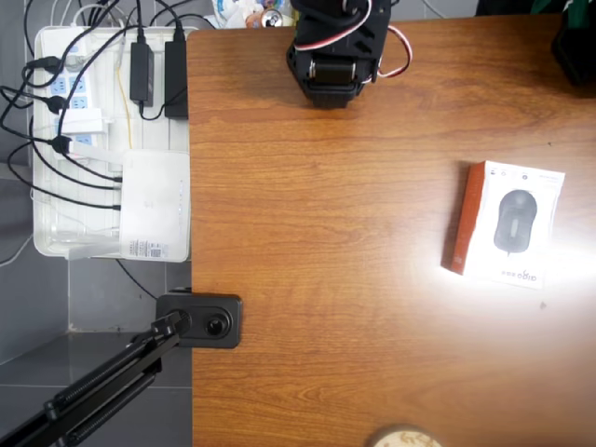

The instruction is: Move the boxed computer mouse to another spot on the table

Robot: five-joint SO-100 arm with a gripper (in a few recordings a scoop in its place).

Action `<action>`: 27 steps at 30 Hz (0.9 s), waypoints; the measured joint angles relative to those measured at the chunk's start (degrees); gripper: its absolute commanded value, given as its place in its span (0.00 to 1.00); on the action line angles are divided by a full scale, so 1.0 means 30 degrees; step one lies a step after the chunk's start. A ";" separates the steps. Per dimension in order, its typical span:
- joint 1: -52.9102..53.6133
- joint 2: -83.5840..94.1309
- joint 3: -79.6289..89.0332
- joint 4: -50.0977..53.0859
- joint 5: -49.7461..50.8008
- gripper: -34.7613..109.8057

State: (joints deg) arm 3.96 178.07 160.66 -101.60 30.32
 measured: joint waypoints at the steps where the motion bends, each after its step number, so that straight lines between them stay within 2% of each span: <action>1: 0.0000 0.0000 0.0000 0.0000 0.0000 0.24; 8: 0.2256 0.0000 0.0059 0.0000 -0.0791 0.24; 12: 0.2520 0.0000 0.0059 0.0000 -0.1934 0.24; 27: 0.2373 0.0000 0.0059 0.0000 -0.1406 0.24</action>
State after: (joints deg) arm 11.07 178.07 160.84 -101.60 26.10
